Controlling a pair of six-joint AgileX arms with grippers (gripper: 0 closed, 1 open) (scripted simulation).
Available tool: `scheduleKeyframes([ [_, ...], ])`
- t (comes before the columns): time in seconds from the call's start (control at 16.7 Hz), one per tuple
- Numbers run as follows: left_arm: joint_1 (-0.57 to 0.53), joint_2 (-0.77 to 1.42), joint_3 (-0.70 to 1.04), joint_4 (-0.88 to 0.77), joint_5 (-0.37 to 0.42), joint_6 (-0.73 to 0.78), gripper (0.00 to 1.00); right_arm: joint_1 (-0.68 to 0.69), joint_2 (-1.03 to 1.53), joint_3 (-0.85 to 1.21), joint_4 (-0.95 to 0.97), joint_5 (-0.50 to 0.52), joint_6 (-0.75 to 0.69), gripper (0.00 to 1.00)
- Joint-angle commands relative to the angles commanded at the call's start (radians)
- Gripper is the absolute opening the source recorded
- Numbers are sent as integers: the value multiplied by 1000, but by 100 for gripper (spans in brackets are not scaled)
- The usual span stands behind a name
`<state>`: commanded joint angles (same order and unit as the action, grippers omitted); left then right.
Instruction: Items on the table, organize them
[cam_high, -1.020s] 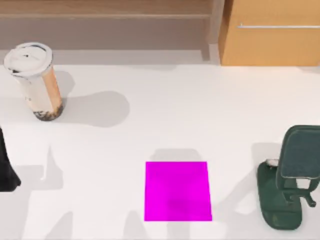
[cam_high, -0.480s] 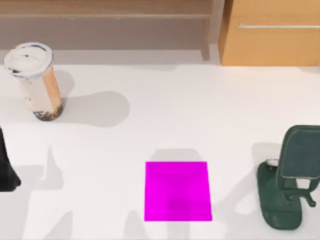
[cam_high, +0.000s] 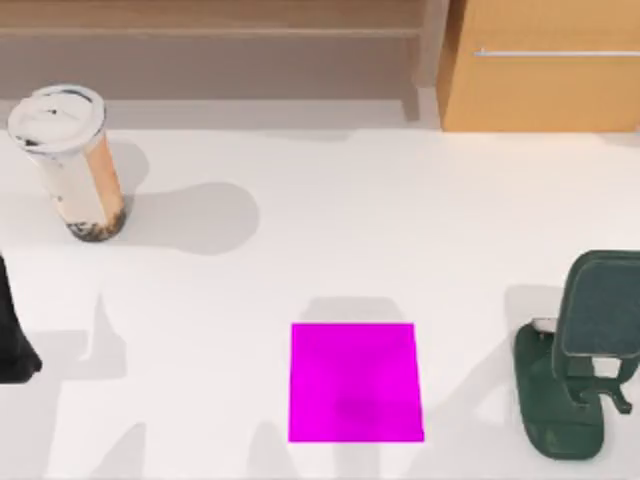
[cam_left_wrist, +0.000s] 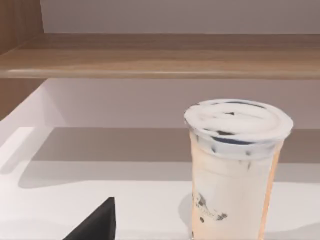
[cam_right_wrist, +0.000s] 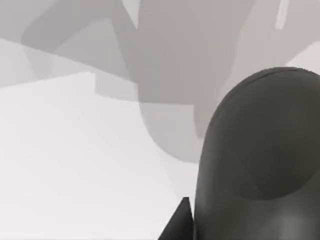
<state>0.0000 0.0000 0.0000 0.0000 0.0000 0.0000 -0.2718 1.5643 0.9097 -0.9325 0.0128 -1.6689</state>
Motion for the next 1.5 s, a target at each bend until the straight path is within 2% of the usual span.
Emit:
scheduleKeyframes([
  [0.3,0,0,0,0,0,0,100,3,-85,122,-194,-1,0,0],
  [0.6,0,0,0,0,0,0,100,4,-86,126,-199,-1,2,0],
  [0.78,0,0,0,0,0,0,100,53,-75,186,-185,-3,-26,0],
  [1.08,0,0,0,0,0,0,100,267,-4,402,-131,-8,-145,0],
  [1.5,0,0,0,0,0,0,100,700,234,652,-60,-10,-382,0],
])
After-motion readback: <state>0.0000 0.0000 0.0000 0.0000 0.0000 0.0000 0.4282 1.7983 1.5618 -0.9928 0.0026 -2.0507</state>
